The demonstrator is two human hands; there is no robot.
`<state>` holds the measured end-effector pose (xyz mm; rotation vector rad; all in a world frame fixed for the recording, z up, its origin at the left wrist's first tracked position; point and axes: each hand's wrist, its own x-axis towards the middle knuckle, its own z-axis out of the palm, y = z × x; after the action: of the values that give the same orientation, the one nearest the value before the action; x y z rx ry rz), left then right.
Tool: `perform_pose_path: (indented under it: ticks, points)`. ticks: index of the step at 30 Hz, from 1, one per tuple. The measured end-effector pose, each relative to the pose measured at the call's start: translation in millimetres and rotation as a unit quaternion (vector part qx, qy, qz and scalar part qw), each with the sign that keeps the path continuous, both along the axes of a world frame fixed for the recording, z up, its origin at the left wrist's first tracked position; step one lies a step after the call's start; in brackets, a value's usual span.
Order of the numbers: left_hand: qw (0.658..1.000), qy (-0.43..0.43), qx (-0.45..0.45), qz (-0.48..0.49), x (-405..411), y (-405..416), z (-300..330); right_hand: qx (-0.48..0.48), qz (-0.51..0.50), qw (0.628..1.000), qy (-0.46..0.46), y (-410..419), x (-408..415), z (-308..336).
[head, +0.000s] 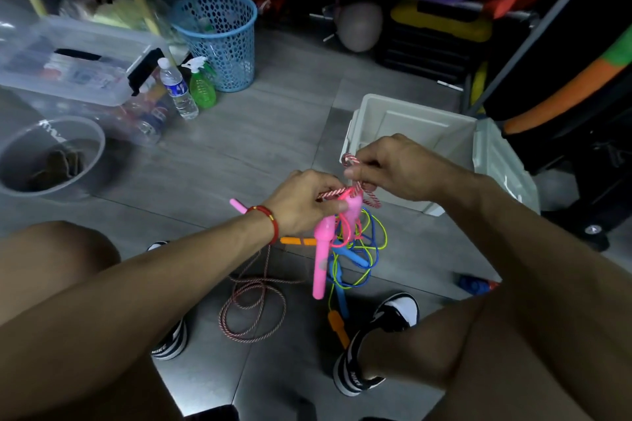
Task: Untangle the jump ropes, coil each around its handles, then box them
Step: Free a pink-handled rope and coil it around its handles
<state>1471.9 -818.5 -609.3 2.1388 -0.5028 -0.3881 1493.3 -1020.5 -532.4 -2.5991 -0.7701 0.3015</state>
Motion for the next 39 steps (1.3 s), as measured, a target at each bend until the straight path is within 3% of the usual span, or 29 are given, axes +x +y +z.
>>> perform_pose_path:
  ticks: [3,7,11,13,17,18,19,21,24,28,31,36,39]
  points:
    - [0.991,0.11,-0.071,0.035,9,-3,-7,-0.029,0.005,0.999,0.022,-13,5,8]
    - [0.985,0.119,-0.062,0.104,24,-17,-20,-0.057,-0.059,0.996,0.023,-43,4,16]
    - [0.992,0.094,-0.07,0.055,33,-46,-5,0.033,-0.166,0.982,0.079,-63,1,13]
    - [0.995,0.073,-0.034,0.052,38,-50,5,0.062,-0.19,0.975,0.094,-67,-1,13]
    - [0.984,0.02,0.178,0.01,38,-32,28,0.114,-0.217,0.961,0.126,-56,-7,17]
    - [0.981,0.02,0.192,0.011,34,-28,32,0.135,-0.218,0.957,0.135,-49,-9,18]
    - [0.985,0.038,0.169,0.013,29,-22,36,0.155,-0.218,0.953,0.143,-42,-12,19]
    - [0.988,0.152,0.037,0.001,14,-9,41,0.192,-0.219,0.944,0.153,-24,-15,21]
    - [0.946,0.297,-0.111,-0.062,-21,13,47,0.246,-0.224,0.927,0.173,9,-21,20]
    - [0.954,0.274,-0.113,-0.051,-52,45,45,0.307,-0.217,0.901,0.215,50,-27,21]
    - [0.959,0.279,-0.047,0.029,-48,90,32,0.253,-0.207,0.909,0.258,67,-26,15]
    - [0.948,0.205,0.167,0.178,-23,179,15,-0.029,-0.126,0.96,0.247,76,-12,-22]
    - [0.93,0.206,0.245,0.178,-12,216,13,-0.129,-0.081,0.958,0.242,91,-4,-64]
